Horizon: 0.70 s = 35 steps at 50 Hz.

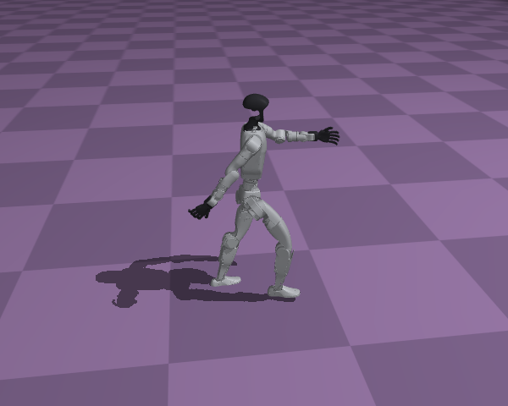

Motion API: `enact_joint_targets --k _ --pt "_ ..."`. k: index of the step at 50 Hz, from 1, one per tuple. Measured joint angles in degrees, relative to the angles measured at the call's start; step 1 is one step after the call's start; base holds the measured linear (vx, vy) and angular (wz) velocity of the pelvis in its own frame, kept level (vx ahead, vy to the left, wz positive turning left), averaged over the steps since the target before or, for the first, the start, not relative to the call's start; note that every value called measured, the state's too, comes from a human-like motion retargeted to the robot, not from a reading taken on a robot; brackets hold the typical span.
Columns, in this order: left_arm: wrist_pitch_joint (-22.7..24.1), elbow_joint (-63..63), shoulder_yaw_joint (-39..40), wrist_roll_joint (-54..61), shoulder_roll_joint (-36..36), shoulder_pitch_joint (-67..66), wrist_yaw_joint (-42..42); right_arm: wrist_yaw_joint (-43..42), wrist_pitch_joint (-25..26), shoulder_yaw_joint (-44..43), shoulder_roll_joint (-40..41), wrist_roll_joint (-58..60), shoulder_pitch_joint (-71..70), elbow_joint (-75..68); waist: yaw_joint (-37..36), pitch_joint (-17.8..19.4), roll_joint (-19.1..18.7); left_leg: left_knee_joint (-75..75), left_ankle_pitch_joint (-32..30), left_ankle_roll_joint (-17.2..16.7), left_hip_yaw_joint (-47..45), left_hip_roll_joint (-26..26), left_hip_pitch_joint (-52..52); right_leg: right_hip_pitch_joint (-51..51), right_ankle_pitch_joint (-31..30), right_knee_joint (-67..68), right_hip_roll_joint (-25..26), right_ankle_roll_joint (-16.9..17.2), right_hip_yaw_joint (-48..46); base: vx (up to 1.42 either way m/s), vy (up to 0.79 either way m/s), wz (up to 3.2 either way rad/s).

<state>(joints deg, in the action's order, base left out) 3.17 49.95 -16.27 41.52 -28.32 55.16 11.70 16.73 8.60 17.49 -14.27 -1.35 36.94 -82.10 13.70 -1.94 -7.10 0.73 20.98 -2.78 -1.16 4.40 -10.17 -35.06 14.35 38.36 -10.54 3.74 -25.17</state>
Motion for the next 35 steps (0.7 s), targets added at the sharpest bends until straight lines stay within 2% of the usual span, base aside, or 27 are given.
enact_joint_targets --k 2,3,5,7,9,10,12,14,18,22,25,27,30,32,33,35 --pt "-0.44 -2.36 1.02 1.88 1.99 -4.73 -1.54 -3.95 0.88 -1.39 0.57 0.9 -4.86 -1.31 1.3 1.81 2.07 -0.72 0.55 -0.28 2.88 -2.79 -4.28 14.18 -6.11 -26.72 0.59 2.36 -2.53 0.78 -0.25 1.14" --pt "-0.28 -3.79 1.26 2.72 2.39 -7.25 -3.55 -7.1 1.76 -2.76 0.94 2.23 -9.18 -2.47 2.27 5.06 3.85 -0.52 0.48 -0.48 4.35 -4.18 -8.8 22.66 -10.18 -37.74 0.75 5.07 -3.84 0.8 -0.29 0.69" --pt "-0.19 -5.08 -0.46 1.32 2.99 -13.6 -4.59 -13.38 2.93 -4.33 2.32 2.58 -17.43 -4.24 -0.23 7.31 7.37 -0.65 -1.01 -0.28 4.12 -6.72 -13.68 28.59 -13.58 -43.36 -0.22 11.25 -3.69 0.72 -0.43 -0.67" --pt "-1.53 -4.26 -2.66 -1.36 2.97 -22.29 -3.77 -19.95 3.66 -5.08 3.15 -0.5 -26.89 -4.89 -7.33 7.63 9.63 -3.95 -4.54 -0.98 -2.24 -6.75 -13.99 28.13 -15.23 -43.36 4.11 11.26 1.34 0.56 -0.78 -2.57" --pt "-3.87 -1.06 -4.54 -3.93 3.49 -32.27 -3.03 -24.84 3.83 -5.45 2.73 -5.1 -36.71 -4.29 -13.1 8.48 12.25 -16.02 -5.99 1.45 -7.79 -8.4 -10.61 30.2 -15.62 -43.36 4.68 11.26 6.29 0.62 -0.48 -2.51" --pt "-5.41 1.38 -5.31 -5.7 3.96 -37.59 -2.5 -26.24 3.64 -5.29 2.38 -7.86 -41.48 -3.62 -15.36 8.62 13.75 -26.39 -5.04 3.61 -10.36 -9.34 -6.63 31.46 -15.29 -43.36 3.7 11.26 8.71 0.65 0.01 -1.37" --pt "-7.93 9.16 -5.07 -10.95 7.03 -49.07 -1.43 -26.99 0.86 -3.96 1.09 -13.67 -50.04 -1.6 -14.95 4.07 15.25 -55.34 -0.87 9.42 -13.14 -9.83 10.62 30.45 -13.91 -43.36 -1.31 10.89 10.38 0.62 0.28 -0.34" --pt "-10.11 18.09 -1.39 -16.2 10.7 -58.11 -3.24 -26.94 -1.48 -4.54 -0.76 -14.64 -59.87 1.3 -16.04 3.83 15.56 -76.28 2.55 11.74 -15.77 -8.4 21.66 31.62 -12.12 -43.36 -2.75 8.34 13.18 0.6 0.09 -0.83" --pt "-12.35 31.37 9.43 -26.31 15.5 -72.38 -6.9 -23.07 -2.96 -4.03 -3.5 -10.59 -79.52 6.49 -22.03 6.61 14.89 -104.92 10.52 10.25 -17.7 -4.05 37.14 35.29 -9.57 -43.36 -0.66 4.13 19.97 0.59 -0.05 -1.47" --pt "-10.94 31.47 11.11 -24.87 15.97 -85.31 -4.38 -22.97 -2.7 1.2 -6.62 -8.07 -95.51 10.16 -27.39 7.0 15.58 -114.3 13.05 8.56 -18.0 -1.83 50.87 37.1 -8.09 -43.36 -0.15 2.89 23.89 0.56 0.02 -0.9" --pt "-10.48 27.61 7.47 -22.12 14.91 -92.55 2.17 -25.65 -2.55 3.25 -8.73 -8.62 -103.49 11.7 -29.75 6.38 16.16 -110.27 13.22 9.52 -17.84 -1.33 57.56 39.0 -6.84 -43.36 -0.41 2.58 24.5 0.57 0.07 -0.25" --pt "-10.99 25.81 5.15 -21.98 14.31 -94.66 5.9 -27.5 -2.54 2.74 -9.3 -10.19 -106.2 12.27 -30.19 5.53 16.6 -102.06 12.88 11.16 -18.12 -1.98 59.25 40.45 -5.98 -43.36 -0.8 2.52 24.13 0.59 0.1 0.11" --pt "-12.58 25.1 3.16 -21.59 14.19 -93.33 8.31 -28.57 -2.31 0.9 -9.38 -13.01 -107.23 13.17 -30.28 3.92 17.24 -81.78 12.18 14.33 -20.19 -3.07 57.08 42.06 -4.94 -43.36 -1.23 2.73 23.53 0.61 0.11 0.15" --pt "-13.61 25.62 3.33 -18.29 14.82 -89.5 6.71 -26.97 -1.85 -0.22 -8.84 -13.74 -105.41 14.36 -30.91 3.28 18.01 -60.02 10.72 14.91 -24.06 -4.51 50.14 42.99 -4.38 -43.31 -1.79 3.61 23.99 0.66 0.13 -0.3" --pt "-13.98 26.06 3.87 -15.38 15.26 -86.74 4.9 -25.73 -1.55 -0.83 -8.51 -13.44 -103.89 15.25 -31.78 3.58 18.33 -46.44 8.94 13.91 -26.66 -5.76 44.65 43.77 -4.05 -43.21 -2.05 4.31 24.74 0.7 0.15 -0.87" --pt "-13.75 27.07 6.36 -10.16 16.19 -80.43 0.44 -23.68 -1.62 -2.95 -7.57 -10.93 -99.16 17.83 -34.48 5.4 16.15 -18.64 2.73 8.78 -31.54 -7.08 30.85 47.16 -3.02 -42.29 0.29 5.2 27.46 0.75 0.19 -1.25"
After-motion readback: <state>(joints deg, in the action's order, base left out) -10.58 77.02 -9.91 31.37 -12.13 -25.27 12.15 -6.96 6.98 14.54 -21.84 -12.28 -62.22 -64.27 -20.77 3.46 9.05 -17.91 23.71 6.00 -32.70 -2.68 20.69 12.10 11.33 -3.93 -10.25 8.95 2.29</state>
